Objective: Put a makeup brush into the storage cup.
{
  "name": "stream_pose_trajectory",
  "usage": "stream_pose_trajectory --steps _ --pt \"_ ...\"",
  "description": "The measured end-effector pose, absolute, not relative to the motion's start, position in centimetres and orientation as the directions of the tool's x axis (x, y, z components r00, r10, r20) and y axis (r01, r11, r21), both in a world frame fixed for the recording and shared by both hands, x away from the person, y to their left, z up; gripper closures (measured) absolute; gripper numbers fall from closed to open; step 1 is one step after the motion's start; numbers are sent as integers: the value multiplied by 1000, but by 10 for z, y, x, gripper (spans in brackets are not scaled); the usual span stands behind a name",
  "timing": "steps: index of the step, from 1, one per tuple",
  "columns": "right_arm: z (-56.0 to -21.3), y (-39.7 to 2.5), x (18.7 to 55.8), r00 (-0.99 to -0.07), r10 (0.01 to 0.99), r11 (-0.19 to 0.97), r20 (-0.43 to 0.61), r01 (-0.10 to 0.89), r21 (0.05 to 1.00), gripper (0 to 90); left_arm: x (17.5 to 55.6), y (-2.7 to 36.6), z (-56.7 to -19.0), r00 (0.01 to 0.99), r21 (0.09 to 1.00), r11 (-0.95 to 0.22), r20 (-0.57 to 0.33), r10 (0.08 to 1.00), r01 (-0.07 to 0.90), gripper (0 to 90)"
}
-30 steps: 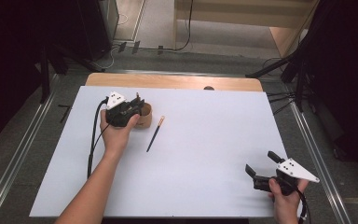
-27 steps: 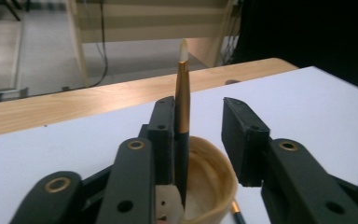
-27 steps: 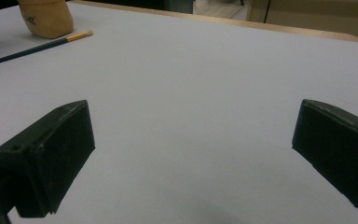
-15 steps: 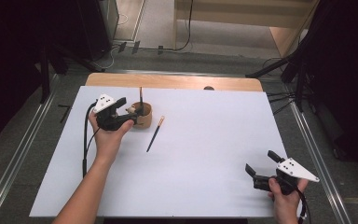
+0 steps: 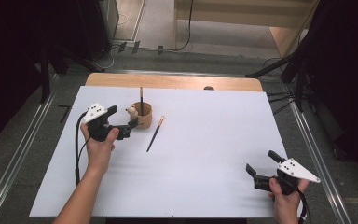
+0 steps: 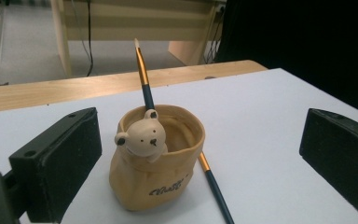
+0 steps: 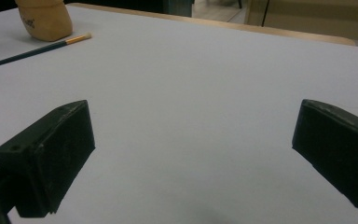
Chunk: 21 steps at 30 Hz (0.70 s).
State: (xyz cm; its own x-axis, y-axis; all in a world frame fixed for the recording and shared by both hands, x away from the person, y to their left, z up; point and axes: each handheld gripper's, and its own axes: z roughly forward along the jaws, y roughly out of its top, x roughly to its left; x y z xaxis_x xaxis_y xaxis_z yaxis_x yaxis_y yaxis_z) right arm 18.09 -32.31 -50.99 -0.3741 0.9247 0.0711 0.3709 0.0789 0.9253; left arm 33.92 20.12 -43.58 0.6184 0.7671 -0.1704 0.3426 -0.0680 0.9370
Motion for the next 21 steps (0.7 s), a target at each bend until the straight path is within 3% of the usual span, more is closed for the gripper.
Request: stream_pose_trajectory --steps 21 --pt "-509 -323 180 -372 925 75 73 370 926 0 284 229 -461 628 939 -96 -143 765 331 0"
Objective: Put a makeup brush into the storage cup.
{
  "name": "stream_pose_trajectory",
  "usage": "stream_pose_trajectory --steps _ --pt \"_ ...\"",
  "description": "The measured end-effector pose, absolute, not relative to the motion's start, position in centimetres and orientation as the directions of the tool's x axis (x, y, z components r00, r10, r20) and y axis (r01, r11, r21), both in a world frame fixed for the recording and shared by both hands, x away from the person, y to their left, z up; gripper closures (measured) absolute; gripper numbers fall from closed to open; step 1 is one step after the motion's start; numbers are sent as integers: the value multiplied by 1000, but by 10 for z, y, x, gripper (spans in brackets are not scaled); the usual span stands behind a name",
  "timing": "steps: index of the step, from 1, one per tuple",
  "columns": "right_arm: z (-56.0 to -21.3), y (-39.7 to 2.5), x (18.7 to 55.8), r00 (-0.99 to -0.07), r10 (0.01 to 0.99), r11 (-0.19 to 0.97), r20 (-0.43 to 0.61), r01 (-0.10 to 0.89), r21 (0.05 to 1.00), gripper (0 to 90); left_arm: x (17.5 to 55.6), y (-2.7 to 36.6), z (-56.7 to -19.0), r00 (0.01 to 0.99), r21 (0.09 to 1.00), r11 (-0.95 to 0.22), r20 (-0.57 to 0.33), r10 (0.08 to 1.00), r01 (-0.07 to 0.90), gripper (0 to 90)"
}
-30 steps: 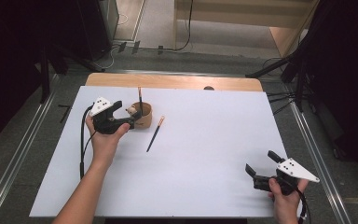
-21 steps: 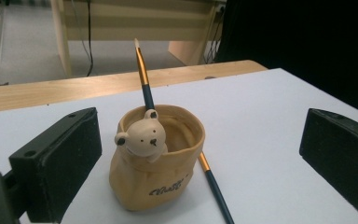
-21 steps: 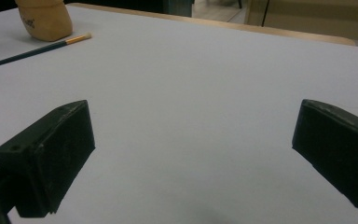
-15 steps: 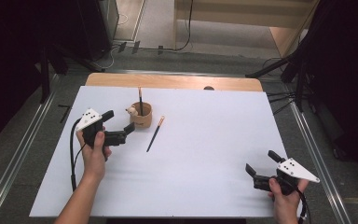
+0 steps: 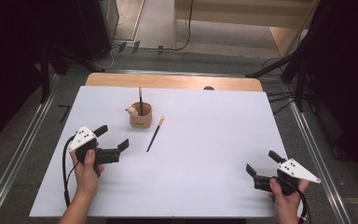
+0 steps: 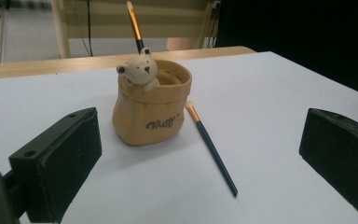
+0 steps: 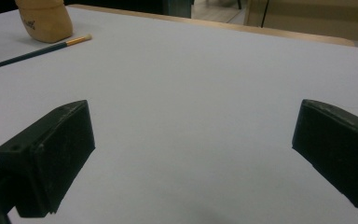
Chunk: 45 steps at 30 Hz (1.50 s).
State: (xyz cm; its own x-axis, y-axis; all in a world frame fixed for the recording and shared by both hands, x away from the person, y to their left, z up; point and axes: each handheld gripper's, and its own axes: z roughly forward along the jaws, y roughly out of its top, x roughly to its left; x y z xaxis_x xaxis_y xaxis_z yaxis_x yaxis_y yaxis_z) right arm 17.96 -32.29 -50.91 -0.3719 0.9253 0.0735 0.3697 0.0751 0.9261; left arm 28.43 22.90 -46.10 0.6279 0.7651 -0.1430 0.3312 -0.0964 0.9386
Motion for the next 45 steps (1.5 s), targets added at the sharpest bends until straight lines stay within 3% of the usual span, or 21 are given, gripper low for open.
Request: stream_pose_trajectory --steps 45 --pt "-507 -332 173 -355 932 55 78 350 935 0 213 304 -481 549 922 -146 -82 832 358 0"
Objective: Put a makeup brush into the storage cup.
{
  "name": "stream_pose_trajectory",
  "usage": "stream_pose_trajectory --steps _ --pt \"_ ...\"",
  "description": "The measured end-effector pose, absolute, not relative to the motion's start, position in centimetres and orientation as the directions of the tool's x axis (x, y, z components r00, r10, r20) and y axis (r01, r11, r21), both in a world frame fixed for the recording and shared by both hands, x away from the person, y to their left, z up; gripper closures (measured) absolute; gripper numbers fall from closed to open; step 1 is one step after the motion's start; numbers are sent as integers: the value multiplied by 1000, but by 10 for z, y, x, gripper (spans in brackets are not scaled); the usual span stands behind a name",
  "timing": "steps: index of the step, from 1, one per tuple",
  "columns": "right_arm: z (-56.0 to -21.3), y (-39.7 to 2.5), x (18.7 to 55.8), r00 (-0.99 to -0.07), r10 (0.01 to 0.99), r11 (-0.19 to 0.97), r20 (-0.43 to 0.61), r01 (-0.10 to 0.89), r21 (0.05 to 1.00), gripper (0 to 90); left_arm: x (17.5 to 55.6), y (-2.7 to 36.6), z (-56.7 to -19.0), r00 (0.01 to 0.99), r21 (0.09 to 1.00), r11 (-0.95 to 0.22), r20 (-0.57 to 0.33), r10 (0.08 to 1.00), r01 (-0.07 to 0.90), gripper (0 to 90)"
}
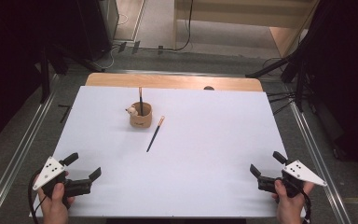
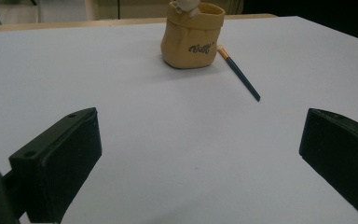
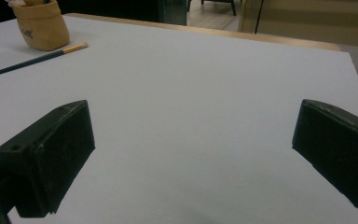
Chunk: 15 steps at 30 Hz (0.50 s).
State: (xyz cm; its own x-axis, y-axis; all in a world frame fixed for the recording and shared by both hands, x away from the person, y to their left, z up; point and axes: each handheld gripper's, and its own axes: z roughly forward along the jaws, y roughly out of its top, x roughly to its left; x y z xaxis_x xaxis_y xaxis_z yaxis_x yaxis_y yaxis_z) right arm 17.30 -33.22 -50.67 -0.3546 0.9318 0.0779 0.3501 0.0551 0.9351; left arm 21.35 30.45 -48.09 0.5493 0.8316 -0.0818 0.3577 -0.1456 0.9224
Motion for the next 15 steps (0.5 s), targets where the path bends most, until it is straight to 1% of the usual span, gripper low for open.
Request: stream_pose_trajectory --steps 7,15 --pt "-507 -336 173 -344 936 49 80 350 935 0 210 319 -481 524 922 -123 -95 847 366 0" --pt "-506 -335 172 -343 936 52 75 347 936 0 212 314 -480 532 921 -118 -107 840 372 0"
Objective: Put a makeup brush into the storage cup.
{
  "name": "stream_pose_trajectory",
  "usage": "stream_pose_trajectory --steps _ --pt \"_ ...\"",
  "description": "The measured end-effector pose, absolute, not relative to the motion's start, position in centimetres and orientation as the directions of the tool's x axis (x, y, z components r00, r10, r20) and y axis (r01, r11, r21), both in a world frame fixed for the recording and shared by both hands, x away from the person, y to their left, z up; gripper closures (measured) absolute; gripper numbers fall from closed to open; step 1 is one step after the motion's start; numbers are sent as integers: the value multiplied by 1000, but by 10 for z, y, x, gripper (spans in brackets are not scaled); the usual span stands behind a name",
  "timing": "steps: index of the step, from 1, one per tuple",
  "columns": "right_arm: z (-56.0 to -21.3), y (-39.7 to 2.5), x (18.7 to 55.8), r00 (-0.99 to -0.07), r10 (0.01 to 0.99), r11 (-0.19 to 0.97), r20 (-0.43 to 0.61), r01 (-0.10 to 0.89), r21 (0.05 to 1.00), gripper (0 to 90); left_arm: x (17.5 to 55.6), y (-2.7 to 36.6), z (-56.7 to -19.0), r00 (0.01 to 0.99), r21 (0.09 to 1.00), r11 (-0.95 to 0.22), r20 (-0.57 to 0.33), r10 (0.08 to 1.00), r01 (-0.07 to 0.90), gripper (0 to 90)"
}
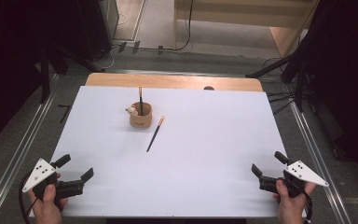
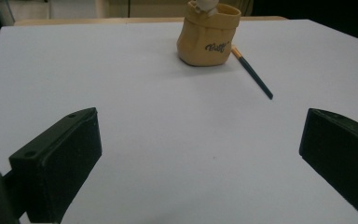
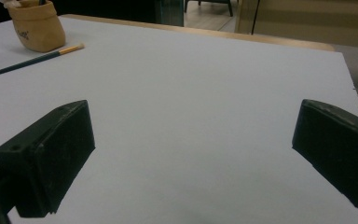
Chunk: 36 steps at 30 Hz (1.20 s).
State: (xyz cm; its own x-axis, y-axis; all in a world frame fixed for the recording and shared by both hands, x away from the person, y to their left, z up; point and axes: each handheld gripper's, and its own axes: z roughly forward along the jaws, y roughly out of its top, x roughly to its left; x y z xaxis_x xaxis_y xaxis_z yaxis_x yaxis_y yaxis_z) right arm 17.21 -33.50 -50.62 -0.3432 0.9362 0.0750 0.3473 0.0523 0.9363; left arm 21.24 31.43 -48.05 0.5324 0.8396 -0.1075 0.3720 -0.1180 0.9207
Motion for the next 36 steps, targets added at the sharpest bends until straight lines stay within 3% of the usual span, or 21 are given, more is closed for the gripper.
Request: stream_pose_trajectory --steps 16,36 --pt "-507 -336 172 -342 937 50 77 348 936 0 237 266 -467 621 919 -131 -141 771 371 0" --pt "-507 -336 172 -340 937 50 77 350 935 0 296 188 -465 694 903 -217 -113 711 370 0"
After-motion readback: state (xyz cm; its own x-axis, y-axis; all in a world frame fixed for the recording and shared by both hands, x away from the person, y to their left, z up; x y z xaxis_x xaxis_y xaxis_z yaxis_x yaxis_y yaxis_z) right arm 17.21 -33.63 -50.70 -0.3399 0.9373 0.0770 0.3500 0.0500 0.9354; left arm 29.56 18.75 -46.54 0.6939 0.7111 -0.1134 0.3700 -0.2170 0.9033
